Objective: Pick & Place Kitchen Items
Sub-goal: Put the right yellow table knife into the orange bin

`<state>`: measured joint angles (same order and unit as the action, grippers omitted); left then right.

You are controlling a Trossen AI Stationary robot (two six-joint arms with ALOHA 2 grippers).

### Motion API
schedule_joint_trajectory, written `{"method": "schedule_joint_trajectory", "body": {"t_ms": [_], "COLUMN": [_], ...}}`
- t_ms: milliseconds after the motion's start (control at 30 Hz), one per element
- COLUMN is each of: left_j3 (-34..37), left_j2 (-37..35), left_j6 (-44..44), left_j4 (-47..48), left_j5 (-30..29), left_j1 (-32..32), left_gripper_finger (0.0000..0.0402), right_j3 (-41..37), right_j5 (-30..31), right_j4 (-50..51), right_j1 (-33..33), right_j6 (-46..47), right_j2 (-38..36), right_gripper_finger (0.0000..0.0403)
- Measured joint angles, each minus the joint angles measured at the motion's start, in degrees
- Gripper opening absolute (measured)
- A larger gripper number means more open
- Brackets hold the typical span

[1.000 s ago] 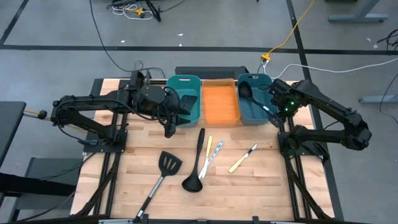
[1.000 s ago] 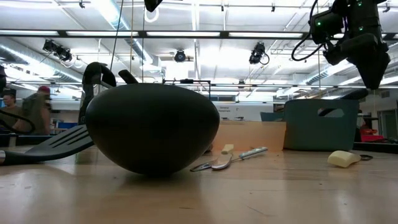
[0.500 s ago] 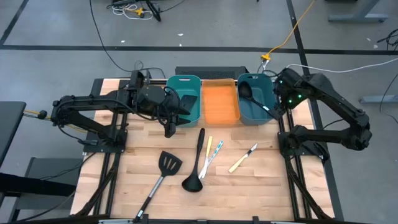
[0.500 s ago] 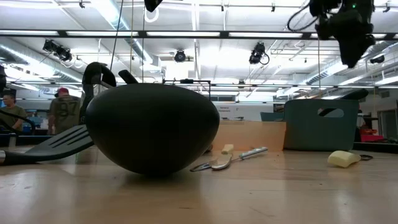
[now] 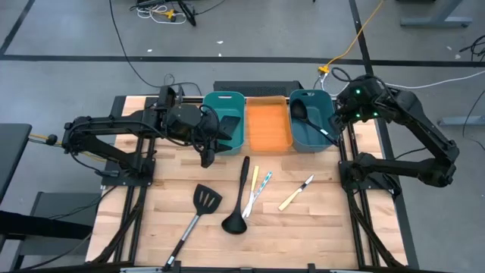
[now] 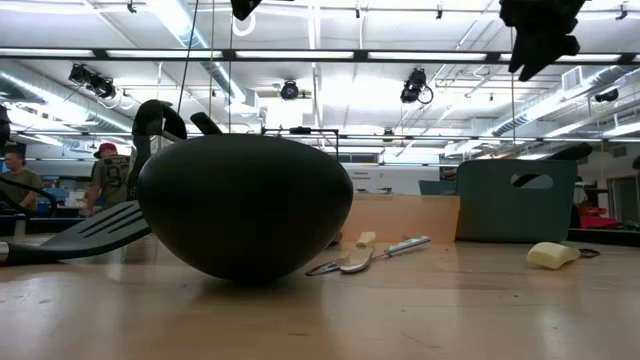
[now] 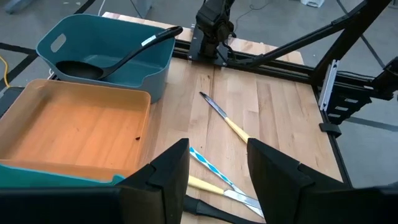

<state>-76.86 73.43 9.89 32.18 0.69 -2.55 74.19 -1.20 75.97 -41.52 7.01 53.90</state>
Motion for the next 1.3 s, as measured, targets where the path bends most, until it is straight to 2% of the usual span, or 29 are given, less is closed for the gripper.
{"method": "schedule_joint_trajectory", "body": {"t_ms": [300,733,1300], "left_j3": [0.0,0.0,0.0], "left_j2": [0.0,0.0,0.0], "left_j6": [0.0,0.3,0.9], "left_j4": [0.0,0.0,0.0], "left_j5": [0.0,0.0,0.0], "left_j1": [0.0,0.0,0.0], "left_gripper_finger": [0.0167,0.0167,0.0167], "right_j3": [0.0,-0.1,-10.8], "right_j5": [-4.4,-5.8,-5.9], "right_j4": [-5.5,-14.0,-28.4], "right_j1": [0.8,8.6,21.4], "right_j6": [0.7,2.4,0.7], "right_j2": [-2.4,-3.5,-3.6], "right_gripper_finger": [0.0224,0.0224,0.0224]}}
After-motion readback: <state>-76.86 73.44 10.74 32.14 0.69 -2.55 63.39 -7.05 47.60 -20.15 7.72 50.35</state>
